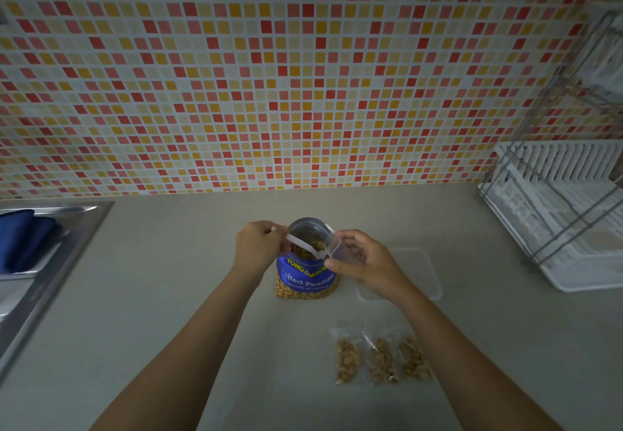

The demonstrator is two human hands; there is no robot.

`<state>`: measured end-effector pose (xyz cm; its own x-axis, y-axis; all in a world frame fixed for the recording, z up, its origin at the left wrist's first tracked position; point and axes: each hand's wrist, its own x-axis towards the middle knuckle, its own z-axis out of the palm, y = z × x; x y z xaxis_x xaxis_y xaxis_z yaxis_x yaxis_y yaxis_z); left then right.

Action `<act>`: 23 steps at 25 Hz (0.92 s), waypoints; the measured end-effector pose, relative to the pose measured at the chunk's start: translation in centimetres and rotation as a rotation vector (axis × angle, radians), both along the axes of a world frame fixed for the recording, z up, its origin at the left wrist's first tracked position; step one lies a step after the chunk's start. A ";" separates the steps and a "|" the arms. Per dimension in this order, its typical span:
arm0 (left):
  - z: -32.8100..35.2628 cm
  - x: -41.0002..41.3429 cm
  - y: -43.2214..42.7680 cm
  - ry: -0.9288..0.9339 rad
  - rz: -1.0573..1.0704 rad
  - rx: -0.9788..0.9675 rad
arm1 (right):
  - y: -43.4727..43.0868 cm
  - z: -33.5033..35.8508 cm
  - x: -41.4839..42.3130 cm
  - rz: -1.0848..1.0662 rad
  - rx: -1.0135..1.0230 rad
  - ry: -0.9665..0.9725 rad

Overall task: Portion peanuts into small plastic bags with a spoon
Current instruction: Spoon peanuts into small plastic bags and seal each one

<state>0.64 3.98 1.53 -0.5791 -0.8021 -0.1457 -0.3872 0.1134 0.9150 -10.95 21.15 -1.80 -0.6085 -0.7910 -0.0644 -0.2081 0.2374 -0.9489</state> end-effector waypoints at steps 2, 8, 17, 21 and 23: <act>0.3 0.2 0.1 0.011 0.002 -0.098 | 0.2 -0.1 -0.1 0.001 -0.013 -0.003; -0.1 -0.2 0.0 -0.141 -0.245 -0.604 | 0.5 0.2 -0.2 -0.003 0.013 0.044; -0.3 -0.9 0.1 0.025 0.158 0.098 | 0.5 0.4 -0.3 -0.027 0.039 0.065; -0.7 -0.3 -1.5 0.075 0.218 0.242 | 0.5 1.1 0.1 -0.138 0.023 0.116; -0.9 0.0 -2.5 0.087 0.260 0.269 | 0.2 1.5 0.1 -0.164 0.030 0.164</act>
<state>0.64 1.52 0.60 -0.3809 -0.8637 -0.3299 -0.2913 -0.2265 0.9294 -10.84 21.32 -0.26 -0.7330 -0.6798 0.0244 -0.3155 0.3080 -0.8976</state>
